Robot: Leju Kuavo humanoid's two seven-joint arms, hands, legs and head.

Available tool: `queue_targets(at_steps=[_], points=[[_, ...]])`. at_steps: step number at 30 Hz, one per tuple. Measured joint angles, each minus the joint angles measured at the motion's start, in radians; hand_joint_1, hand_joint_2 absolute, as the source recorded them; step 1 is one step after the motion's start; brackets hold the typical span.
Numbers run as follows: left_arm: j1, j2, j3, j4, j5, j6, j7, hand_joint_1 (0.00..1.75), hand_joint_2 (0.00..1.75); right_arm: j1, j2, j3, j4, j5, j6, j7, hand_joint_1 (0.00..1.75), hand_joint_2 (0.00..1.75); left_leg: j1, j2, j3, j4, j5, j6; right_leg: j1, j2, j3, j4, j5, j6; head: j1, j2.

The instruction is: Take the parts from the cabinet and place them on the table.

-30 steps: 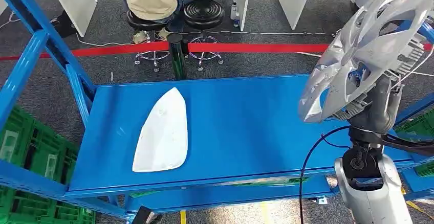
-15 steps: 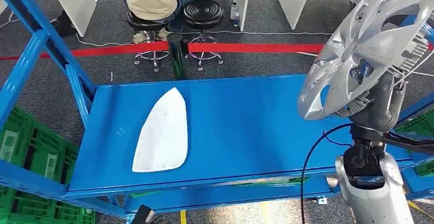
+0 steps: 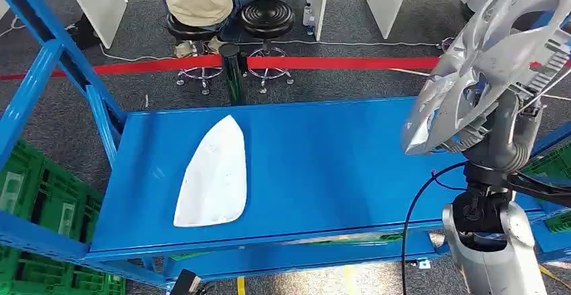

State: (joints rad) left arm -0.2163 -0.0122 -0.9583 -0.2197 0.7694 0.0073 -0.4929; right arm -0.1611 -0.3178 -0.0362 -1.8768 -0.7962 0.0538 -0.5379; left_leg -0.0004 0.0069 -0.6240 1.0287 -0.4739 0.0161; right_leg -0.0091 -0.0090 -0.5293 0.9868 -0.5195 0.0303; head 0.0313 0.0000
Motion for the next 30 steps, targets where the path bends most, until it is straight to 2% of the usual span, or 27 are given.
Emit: queue_targets(at_steps=[7, 13, 15, 16, 17, 20, 22, 23, 24, 25, 27, 28, 29, 30], points=[[-0.004, 0.0, 0.009, 0.0, 0.02, 0.004, 0.014, 0.0, 1.75, -0.026, -0.007, 0.015, -0.034, 0.02, -0.013, 0.006, 1.75, 1.75, 0.0, 0.001, 0.0, 0.0, 0.0, 0.0, 0.0, 0.001, 0.0, 0.0, 0.0, 0.0, 0.0, 0.0], [-0.016, 0.003, 0.011, 0.0, 0.012, -0.002, 0.014, 0.0, 1.75, -0.054, -0.007, 0.031, -0.039, 0.033, -0.015, 0.011, 1.75, 1.75, -0.011, 0.001, 0.0, 0.002, -0.006, 0.009, -0.009, 0.001, 0.0, -0.003, 0.001, 0.012, -0.002, 0.0], [-0.021, 0.005, 0.011, 0.0, 0.009, -0.002, 0.017, 0.0, 1.75, -0.072, -0.009, 0.037, -0.04, 0.049, -0.019, 0.021, 1.75, 1.75, -0.009, 0.002, 0.002, -0.006, 0.004, 0.019, -0.01, 0.002, 0.001, -0.002, 0.006, 0.019, -0.005, 0.0], [-0.023, 0.006, 0.013, 0.0, 0.012, -0.002, 0.021, 0.0, 1.75, -0.079, -0.013, 0.042, -0.043, 0.054, -0.023, 0.025, 1.75, 1.75, -0.004, 0.005, 0.009, -0.015, 0.011, 0.024, -0.012, 0.002, -0.004, 0.01, -0.015, 0.019, -0.002, 0.0], [-0.023, 0.006, 0.014, 0.0, 0.015, -0.002, 0.021, 0.0, 1.75, -0.084, -0.014, 0.044, -0.044, 0.055, -0.024, 0.026, 1.75, 1.75, -0.004, 0.005, 0.01, -0.017, 0.012, 0.026, -0.011, 0.003, -0.009, 0.024, -0.029, 0.019, 0.001, 0.0], [-0.023, 0.006, 0.015, 0.0, 0.016, -0.002, 0.022, 0.0, 1.75, -0.086, -0.015, 0.045, -0.045, 0.056, -0.025, 0.028, 1.75, 1.75, -0.004, 0.005, 0.011, -0.018, 0.012, 0.026, -0.011, 0.003, -0.011, 0.032, -0.036, 0.019, 0.003, 0.0], [-0.023, 0.008, 0.017, 0.0, 0.019, -0.002, 0.023, 0.0, 1.75, -0.096, -0.018, 0.048, -0.047, 0.06, -0.027, 0.032, 1.75, 1.75, -0.004, 0.006, 0.011, -0.018, 0.012, 0.027, -0.01, 0.004, -0.04, 0.108, -0.082, 0.019, 0.009, 0.0], [-0.02, 0.015, 0.019, 0.0, 0.029, 0.02, 0.016, 0.0, 1.75, -0.109, -0.018, 0.061, -0.047, 0.067, -0.036, 0.035, 1.75, 1.75, -0.01, 0.01, 0.011, -0.018, 0.012, 0.027, -0.01, 0.006, -0.129, 0.315, -0.156, 0.02, 0.014, 0.0], [-0.019, 0.018, 0.022, 0.0, 0.03, 0.028, 0.012, 0.0, 1.75, -0.11, -0.018, 0.067, -0.047, 0.072, -0.039, 0.035, 1.75, 1.75, -0.01, 0.01, 0.011, -0.018, 0.012, 0.027, -0.01, 0.006, -0.119, 0.294, -0.127, 0.018, 0.015, 0.0], [-0.019, 0.02, 0.026, 0.0, 0.035, 0.036, 0.009, 0.0, 1.75, -0.113, -0.018, 0.072, -0.047, 0.074, -0.042, 0.035, 1.75, 1.75, -0.01, 0.01, 0.011, -0.017, 0.013, 0.026, -0.01, 0.006, -0.093, 0.236, -0.084, 0.016, 0.015, 0.0], [-0.02, 0.024, 0.035, 0.0, 0.05, 0.039, 0.0, 0.0, 1.75, -0.12, -0.018, 0.082, -0.05, 0.076, -0.051, 0.035, 1.75, 1.75, -0.01, 0.01, 0.012, -0.015, 0.015, 0.021, -0.012, 0.007, -0.011, 0.059, 0.005, 0.014, 0.016, 0.0], [-0.019, 0.027, 0.04, 0.0, 0.057, 0.04, -0.006, 0.0, 1.75, -0.121, -0.018, 0.088, -0.052, 0.078, -0.058, 0.035, 1.75, 1.75, -0.014, 0.01, 0.005, -0.015, 0.018, 0.012, -0.008, 0.015, 0.016, 0.025, -0.01, 0.009, 0.015, 0.0], [-0.018, 0.028, 0.042, 0.0, 0.06, 0.04, -0.01, 0.0, 1.75, -0.12, -0.018, 0.092, -0.055, 0.083, -0.064, 0.035, 1.75, 1.75, -0.014, 0.011, 0.0, -0.014, 0.023, 0.006, -0.006, 0.018, 0.011, 0.013, -0.004, -0.001, 0.011, 0.0], [-0.014, 0.033, 0.044, 0.0, 0.061, 0.04, -0.016, 0.0, 1.75, -0.12, -0.018, 0.098, -0.056, 0.088, -0.073, 0.036, 1.75, 1.75, -0.013, 0.012, -0.001, -0.014, 0.028, -0.002, -0.003, 0.017, 0.007, 0.013, -0.003, -0.003, 0.012, 0.0]])
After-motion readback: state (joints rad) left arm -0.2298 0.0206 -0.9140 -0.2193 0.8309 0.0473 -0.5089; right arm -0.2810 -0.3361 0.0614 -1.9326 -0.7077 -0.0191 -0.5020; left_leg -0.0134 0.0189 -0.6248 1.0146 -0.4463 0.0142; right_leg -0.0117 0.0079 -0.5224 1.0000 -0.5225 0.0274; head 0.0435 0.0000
